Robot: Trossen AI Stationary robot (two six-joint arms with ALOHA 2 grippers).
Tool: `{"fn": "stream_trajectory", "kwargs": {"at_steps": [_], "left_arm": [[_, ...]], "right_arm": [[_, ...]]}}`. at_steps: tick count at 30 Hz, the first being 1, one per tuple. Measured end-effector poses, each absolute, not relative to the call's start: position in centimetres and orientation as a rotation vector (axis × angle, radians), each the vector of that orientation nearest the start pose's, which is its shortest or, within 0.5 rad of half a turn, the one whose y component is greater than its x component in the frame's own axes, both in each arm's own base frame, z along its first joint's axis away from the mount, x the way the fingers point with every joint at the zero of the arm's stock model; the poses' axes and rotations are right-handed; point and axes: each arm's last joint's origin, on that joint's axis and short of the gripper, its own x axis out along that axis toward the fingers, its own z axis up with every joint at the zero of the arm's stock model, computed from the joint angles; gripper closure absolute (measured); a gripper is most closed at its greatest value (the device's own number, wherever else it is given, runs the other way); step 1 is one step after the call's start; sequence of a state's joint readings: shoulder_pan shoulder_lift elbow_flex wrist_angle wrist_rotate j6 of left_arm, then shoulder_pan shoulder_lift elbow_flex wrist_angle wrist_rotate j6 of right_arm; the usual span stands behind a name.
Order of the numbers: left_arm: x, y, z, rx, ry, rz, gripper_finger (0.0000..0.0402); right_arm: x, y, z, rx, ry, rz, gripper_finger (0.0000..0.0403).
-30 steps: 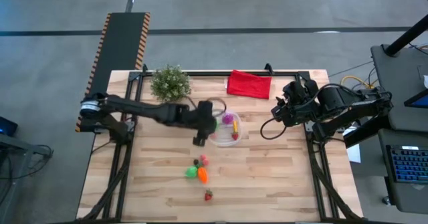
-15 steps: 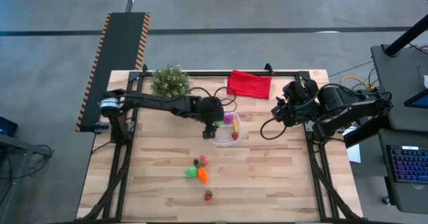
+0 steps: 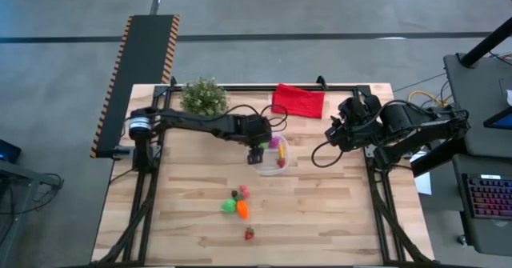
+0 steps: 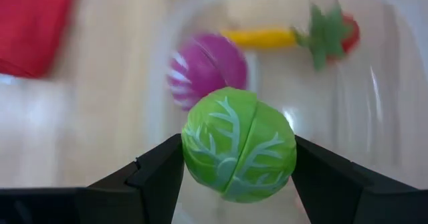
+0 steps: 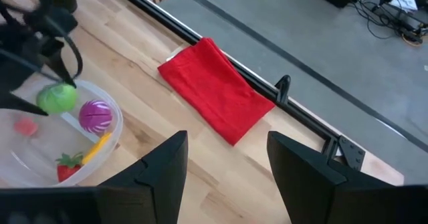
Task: Pick and placing Produce into tupperware
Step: Put the green cabbage into the transparent container
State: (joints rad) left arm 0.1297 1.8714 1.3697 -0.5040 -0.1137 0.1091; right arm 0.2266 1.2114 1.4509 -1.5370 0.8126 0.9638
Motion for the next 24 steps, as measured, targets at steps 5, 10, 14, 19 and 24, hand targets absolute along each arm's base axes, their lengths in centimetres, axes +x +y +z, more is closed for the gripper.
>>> {"fn": "stream_trajectory", "kwargs": {"at_steps": [5, 10, 14, 19, 24], "left_arm": [[39.05, 5.49, 21.51, 0.066, 0.982, 0.185, 0.0166], [38.83, 5.4, 21.27, -0.001, 1.002, 0.217, 0.0166], [38.64, 5.42, 21.09, -0.005, 1.025, 0.22, 0.0166], [38.59, 5.41, 21.04, -0.051, 1.024, 0.246, 0.0147], [38.46, 5.4, 20.77, -0.053, 1.034, 0.247, 0.0101]], "right_arm": [[17.48, 1.86, 38.26, 0.179, 0.765, -0.953, 0.0204], [17.48, 1.85, 38.27, 0.174, 0.761, -0.957, 0.0204], [17.49, 1.83, 38.28, 0.163, 0.758, -0.959, 0.0204], [17.49, 1.83, 38.27, 0.163, 0.759, -0.959, 0.0204], [17.5, 1.84, 38.27, 0.164, 0.758, -0.959, 0.0204]]}}
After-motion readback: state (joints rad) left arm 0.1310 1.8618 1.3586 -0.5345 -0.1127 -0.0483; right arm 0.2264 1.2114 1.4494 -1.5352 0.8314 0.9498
